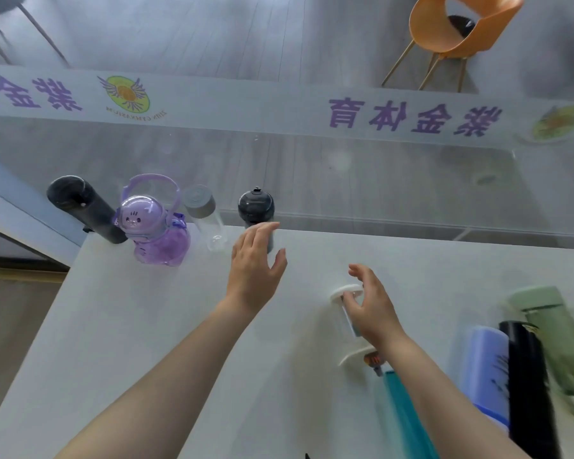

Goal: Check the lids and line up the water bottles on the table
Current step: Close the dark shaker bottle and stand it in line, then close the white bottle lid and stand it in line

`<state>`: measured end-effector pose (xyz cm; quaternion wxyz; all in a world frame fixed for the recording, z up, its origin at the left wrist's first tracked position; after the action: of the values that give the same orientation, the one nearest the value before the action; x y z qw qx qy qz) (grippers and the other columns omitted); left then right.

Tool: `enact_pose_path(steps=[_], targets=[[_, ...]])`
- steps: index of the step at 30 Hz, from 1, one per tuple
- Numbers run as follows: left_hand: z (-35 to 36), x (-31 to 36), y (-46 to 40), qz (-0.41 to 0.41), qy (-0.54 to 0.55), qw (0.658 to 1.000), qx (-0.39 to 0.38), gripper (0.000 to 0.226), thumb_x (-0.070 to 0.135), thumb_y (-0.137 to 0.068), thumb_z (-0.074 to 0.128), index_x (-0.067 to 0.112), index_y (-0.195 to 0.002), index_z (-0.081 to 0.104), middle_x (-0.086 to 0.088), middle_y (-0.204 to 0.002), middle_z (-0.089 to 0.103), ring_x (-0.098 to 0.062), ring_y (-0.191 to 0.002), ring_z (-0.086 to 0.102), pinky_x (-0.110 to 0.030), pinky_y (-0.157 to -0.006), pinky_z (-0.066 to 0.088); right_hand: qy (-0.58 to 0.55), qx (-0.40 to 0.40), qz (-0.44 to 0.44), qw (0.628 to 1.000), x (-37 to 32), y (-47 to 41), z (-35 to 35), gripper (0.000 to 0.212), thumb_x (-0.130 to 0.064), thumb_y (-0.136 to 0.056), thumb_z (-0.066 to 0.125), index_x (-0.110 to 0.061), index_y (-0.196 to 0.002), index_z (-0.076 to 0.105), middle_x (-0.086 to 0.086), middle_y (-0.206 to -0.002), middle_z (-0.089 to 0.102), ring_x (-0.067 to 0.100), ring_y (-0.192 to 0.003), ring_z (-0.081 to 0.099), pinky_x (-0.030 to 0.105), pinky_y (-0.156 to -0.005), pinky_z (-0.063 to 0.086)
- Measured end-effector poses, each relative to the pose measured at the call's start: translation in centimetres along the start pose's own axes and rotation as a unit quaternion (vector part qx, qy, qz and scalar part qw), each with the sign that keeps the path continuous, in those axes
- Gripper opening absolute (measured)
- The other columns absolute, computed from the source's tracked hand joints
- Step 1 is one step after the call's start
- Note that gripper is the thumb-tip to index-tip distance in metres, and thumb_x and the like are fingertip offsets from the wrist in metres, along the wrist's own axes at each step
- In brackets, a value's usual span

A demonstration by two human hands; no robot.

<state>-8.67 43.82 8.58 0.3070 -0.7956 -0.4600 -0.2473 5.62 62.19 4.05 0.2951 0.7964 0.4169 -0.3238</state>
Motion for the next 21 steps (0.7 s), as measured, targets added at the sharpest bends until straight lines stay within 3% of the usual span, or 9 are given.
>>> enact_pose_path(steps=[2, 4, 6, 9, 15, 18, 21], targets=[[1.5, 0.8, 2.0, -0.02, 0.021, 0.999, -0.022, 0.041, 0.016, -0.088, 0.059, 0.015, -0.128, 0.053, -0.001, -0.123, 0.059, -0.02, -0.118, 0.051, -0.033, -0.107, 0.036, 0.022, 0.001, 0.0, 1.0, 1.9, 2.0, -1.6, 0.046, -0.016, -0.093, 0.055, -0.021, -0.136, 0.041, -0.004, -0.133, 0.047, 0.013, -0.124, 0.041, 0.019, -0.095, 0.033], [3.4, 1.3, 4.2, -0.049, 0.04, 0.997, -0.053, 0.039, 0.013, -0.09, 0.059, 0.014, -0.129, 0.053, -0.001, -0.125, 0.058, -0.017, -0.121, 0.049, -0.024, -0.106, 0.033, 0.024, -0.008, 0.023, 0.999, 4.2, 4.2, -2.7, 0.048, -0.016, -0.093, 0.054, -0.022, -0.138, 0.038, -0.005, -0.134, 0.043, 0.011, -0.122, 0.038, 0.014, -0.083, 0.04], [5.1, 1.5, 6.6, -0.085, 0.057, 0.992, -0.079, 0.037, 0.015, -0.092, 0.058, 0.017, -0.129, 0.053, 0.004, -0.124, 0.056, -0.014, -0.122, 0.049, -0.02, -0.103, 0.032, 0.019, -0.013, 0.038, 0.999, 6.4, 6.0, -3.2, 0.049, -0.017, -0.093, 0.054, -0.022, -0.139, 0.037, -0.004, -0.137, 0.042, 0.012, -0.128, 0.036, 0.014, -0.092, 0.034], [8.0, 1.4, 10.0, -0.163, 0.099, 0.971, -0.145, 0.037, 0.022, -0.093, 0.058, 0.023, -0.129, 0.05, 0.011, -0.124, 0.052, -0.011, -0.119, 0.051, -0.026, -0.104, 0.04, 0.012, -0.033, 0.055, 0.998, 9.0, 8.0, -3.1, 0.051, -0.023, -0.093, 0.056, -0.021, -0.14, 0.036, -0.004, -0.141, 0.041, 0.015, -0.133, 0.036, 0.024, -0.104, 0.029], [12.9, 2.2, 15.2, -0.261, 0.132, 0.911, -0.29, 0.056, 0.03, -0.092, 0.061, 0.022, -0.142, 0.037, 0.004, -0.142, 0.047, -0.013, -0.118, 0.051, -0.028, -0.101, 0.043, 0.002, -0.091, 0.072, 0.993, 11.0, 9.2, -2.3, 0.061, -0.034, -0.094, 0.057, -0.026, -0.147, 0.027, -0.005, -0.149, 0.036, 0.013, -0.136, 0.035, 0.026, -0.108, 0.03], [14.1, 2.9, 16.6, -0.293, 0.15, 0.892, -0.31, 0.071, 0.032, -0.091, 0.064, 0.025, -0.15, 0.025, 0.003, -0.145, 0.041, -0.015, -0.118, 0.05, -0.029, -0.1, 0.044, 0.021, -0.115, 0.073, 0.99, 11.2, 8.7, -1.9, 0.065, -0.036, -0.093, 0.057, -0.026, -0.148, 0.024, -0.002, -0.147, 0.04, 0.018, -0.133, 0.04, 0.027, -0.105, 0.035], [14.9, 3.6, 17.3, -0.307, 0.176, 0.879, -0.32, 0.078, 0.032, -0.091, 0.064, 0.026, -0.152, 0.016, 0.001, -0.146, 0.042, -0.015, -0.118, 0.054, -0.03, -0.1, 0.046, 0.031, -0.125, 0.084, 0.988, 11.0, 8.3, -1.8, 0.068, -0.044, -0.09, 0.058, -0.026, -0.147, 0.024, 0.002, -0.141, 0.049, 0.024, -0.125, 0.047, 0.039, -0.102, 0.041]])
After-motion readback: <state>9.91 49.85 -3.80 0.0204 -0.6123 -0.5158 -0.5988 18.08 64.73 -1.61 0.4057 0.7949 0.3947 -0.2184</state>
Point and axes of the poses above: each hand's wrist, its own y-axis away from the middle knuckle, its own z-axis out of the palm, x = y × z, the point moved 5 cm from there along -y, towards the middle knuckle
